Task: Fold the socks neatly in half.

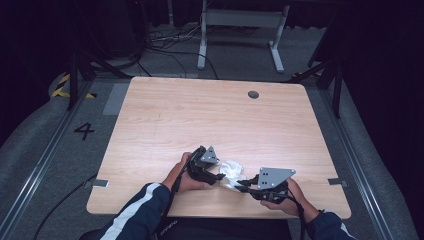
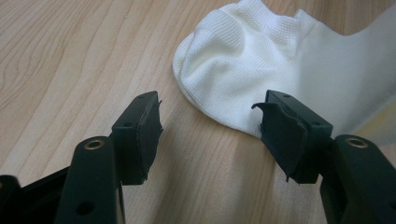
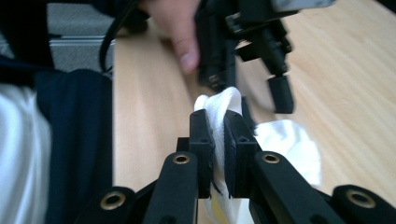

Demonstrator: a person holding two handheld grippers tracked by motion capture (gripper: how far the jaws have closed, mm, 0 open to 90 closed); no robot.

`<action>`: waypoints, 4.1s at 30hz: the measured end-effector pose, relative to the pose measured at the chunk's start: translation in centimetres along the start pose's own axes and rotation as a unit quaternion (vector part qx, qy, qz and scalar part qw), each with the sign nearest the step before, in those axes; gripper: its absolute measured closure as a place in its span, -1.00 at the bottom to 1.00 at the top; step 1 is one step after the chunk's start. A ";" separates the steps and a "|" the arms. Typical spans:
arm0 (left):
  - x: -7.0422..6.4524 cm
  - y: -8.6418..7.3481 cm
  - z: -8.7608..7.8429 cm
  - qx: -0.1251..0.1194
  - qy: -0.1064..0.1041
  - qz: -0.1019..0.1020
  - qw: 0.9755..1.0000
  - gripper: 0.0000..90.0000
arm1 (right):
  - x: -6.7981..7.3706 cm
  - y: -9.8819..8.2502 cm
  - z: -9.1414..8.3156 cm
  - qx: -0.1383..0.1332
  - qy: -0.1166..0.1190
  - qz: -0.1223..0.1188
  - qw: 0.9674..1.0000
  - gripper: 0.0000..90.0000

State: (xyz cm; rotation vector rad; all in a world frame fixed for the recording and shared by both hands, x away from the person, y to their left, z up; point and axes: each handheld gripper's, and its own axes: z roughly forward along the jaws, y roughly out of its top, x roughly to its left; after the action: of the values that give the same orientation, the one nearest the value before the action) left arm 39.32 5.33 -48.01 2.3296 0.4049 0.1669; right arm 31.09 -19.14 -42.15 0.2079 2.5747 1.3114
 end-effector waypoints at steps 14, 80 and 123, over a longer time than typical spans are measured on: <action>0.0 -0.1 0.0 -0.004 -0.006 0.001 1.000 -0.09 | -4.1 0.0 3.0 0.029 -0.041 0.022 0.998 0.86; -2.8 0.5 0.0 0.000 -0.065 0.062 0.996 0.45 | -6.9 -1.6 6.7 0.087 -0.070 0.044 0.993 -0.03; -1.7 1.7 -2.2 -0.029 0.014 0.031 0.999 0.02 | -8.1 -1.6 4.5 0.043 -0.094 0.087 0.991 0.23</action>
State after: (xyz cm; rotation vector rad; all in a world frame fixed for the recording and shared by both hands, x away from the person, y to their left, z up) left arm 37.55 5.09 -45.28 2.2852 0.3378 0.2376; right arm 40.12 -18.50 -44.80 0.5551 2.5001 1.1733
